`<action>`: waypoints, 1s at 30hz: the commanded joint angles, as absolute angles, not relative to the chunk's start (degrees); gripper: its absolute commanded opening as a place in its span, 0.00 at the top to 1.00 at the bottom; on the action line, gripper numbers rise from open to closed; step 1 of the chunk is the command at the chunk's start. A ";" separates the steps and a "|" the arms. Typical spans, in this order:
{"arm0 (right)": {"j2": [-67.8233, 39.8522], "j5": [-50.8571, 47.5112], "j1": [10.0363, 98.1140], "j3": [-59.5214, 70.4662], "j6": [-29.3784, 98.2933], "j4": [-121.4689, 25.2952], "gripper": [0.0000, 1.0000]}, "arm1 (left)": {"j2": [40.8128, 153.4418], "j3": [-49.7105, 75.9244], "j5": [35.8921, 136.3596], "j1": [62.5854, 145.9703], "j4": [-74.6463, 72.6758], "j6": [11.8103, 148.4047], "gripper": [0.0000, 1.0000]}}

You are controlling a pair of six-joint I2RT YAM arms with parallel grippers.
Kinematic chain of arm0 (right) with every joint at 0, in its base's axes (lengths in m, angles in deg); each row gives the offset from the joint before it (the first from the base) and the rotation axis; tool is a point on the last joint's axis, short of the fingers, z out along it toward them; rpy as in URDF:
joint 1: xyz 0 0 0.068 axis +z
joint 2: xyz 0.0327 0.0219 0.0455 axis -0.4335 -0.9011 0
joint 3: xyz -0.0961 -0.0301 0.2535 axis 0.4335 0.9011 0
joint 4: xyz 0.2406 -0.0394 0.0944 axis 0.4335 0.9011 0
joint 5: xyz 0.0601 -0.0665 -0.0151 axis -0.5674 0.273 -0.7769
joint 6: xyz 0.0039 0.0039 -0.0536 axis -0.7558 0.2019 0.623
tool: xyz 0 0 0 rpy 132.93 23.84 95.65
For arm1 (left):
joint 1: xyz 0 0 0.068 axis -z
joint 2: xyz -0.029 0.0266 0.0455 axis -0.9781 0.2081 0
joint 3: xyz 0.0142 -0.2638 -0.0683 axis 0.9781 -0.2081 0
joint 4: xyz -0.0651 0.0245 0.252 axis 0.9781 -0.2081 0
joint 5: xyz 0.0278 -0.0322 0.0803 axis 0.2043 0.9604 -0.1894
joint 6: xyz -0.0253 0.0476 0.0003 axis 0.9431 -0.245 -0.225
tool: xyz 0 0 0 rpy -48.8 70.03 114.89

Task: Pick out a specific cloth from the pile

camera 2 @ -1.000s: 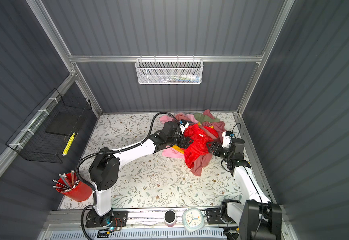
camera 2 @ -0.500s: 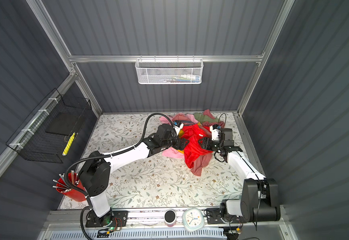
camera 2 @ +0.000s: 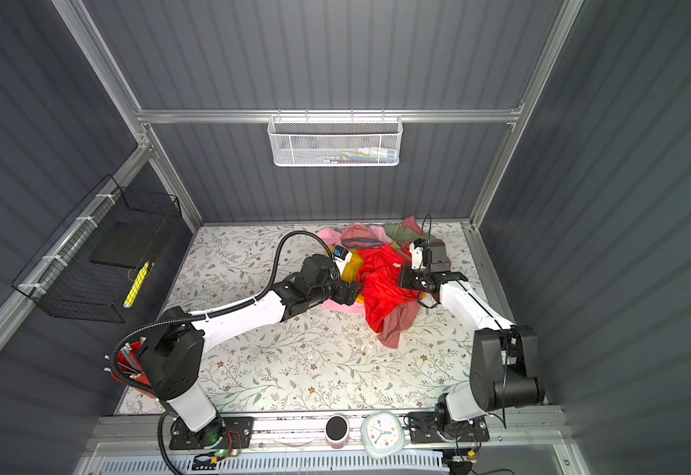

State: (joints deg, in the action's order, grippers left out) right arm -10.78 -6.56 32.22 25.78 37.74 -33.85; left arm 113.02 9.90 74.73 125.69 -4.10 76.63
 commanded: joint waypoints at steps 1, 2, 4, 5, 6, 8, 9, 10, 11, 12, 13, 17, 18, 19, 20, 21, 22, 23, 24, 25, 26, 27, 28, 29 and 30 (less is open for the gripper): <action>-5.83 -3.53 33.83 23.26 39.26 -33.43 1.00 | 110.20 8.00 71.99 125.94 -3.99 75.52 0.12; -4.33 -3.14 34.40 22.72 39.47 -33.25 1.00 | 109.80 7.53 71.56 125.91 -4.02 75.51 0.11; -1.96 -3.01 35.28 21.02 39.36 -32.14 1.00 | 109.22 6.52 71.07 125.91 -3.84 75.46 0.11; -1.08 -2.86 35.72 20.06 39.41 -31.38 1.00 | 108.95 6.08 70.91 125.89 -3.86 75.50 0.11; -0.01 -2.47 36.24 19.19 39.50 -30.68 1.00 | 108.69 5.75 70.82 125.94 -3.84 75.54 0.11; 2.18 -2.00 37.23 16.99 39.50 -29.58 1.00 | 108.09 4.91 70.63 125.90 -3.56 75.54 0.11; 3.13 -1.98 37.58 16.02 39.34 -29.17 1.00 | 107.75 4.57 70.56 125.92 -3.54 75.59 0.11; 4.00 -2.11 37.89 14.94 39.16 -28.81 1.00 | 107.41 4.18 70.41 125.90 -3.34 75.55 0.11; 4.82 -2.27 38.36 13.60 39.01 -28.19 1.00 | 107.04 3.85 70.19 125.91 -3.20 75.52 0.11; 5.41 -2.34 38.68 12.53 39.14 -27.71 1.00 | 106.73 3.58 70.18 125.94 -3.12 75.54 0.11; 5.87 -2.43 39.32 10.70 39.28 -26.70 1.00 | 106.30 3.26 70.08 125.97 -2.97 75.54 0.11; 6.86 -3.54 42.01 4.53 39.65 -25.26 1.00 | 104.28 1.63 71.41 125.91 -1.68 75.28 0.10; 6.95 -3.64 42.66 3.15 39.64 -23.64 1.00 | 103.90 1.29 72.00 125.92 -1.33 75.28 0.10; 6.85 -3.86 43.57 1.51 39.77 -23.31 1.00 | 103.43 0.95 72.79 125.98 -0.87 75.19 0.09; 6.61 -4.06 44.47 0.02 39.98 -22.87 1.00 | 102.85 0.58 73.43 126.00 -0.44 75.21 0.09; 6.31 -4.22 45.26 -1.48 40.04 -22.47 1.00 | 102.42 0.31 73.88 126.03 -0.07 75.19 0.08; 5.93 -4.57 46.10 -3.25 40.19 -22.05 1.00 | 101.90 -0.04 74.19 126.15 0.30 75.27 0.08; 5.48 -4.99 46.93 -4.87 40.21 -21.80 1.00 | 101.36 -0.50 74.37 126.15 0.88 75.28 0.08; 5.02 -5.30 47.61 -6.14 40.20 -21.68 1.00 | 100.74 -0.95 74.56 126.23 1.51 75.28 0.08; 4.54 -5.66 48.36 -7.66 40.18 -21.45 1.00 | 100.04 -1.63 74.72 126.28 2.33 75.28 0.07; 4.00 -5.68 49.20 -8.99 40.16 -21.26 1.00 | 99.28 -2.22 74.88 126.47 3.11 75.29 0.07; 3.56 -5.68 49.84 -10.01 40.11 -21.18 1.00 | 98.67 -2.69 75.14 126.63 3.75 75.28 0.07; 3.13 -5.62 50.61 -11.29 40.09 -21.14 1.00 | 98.12 -3.15 75.34 126.74 4.43 75.28 0.07; 2.74 -5.68 51.37 -12.27 40.10 -21.17 1.00 | 97.62 -3.42 75.54 126.93 5.01 75.22 0.06; 2.34 -5.68 52.00 -13.14 40.07 -21.20 1.00 | 97.23 -3.68 75.71 127.07 5.37 75.23 0.06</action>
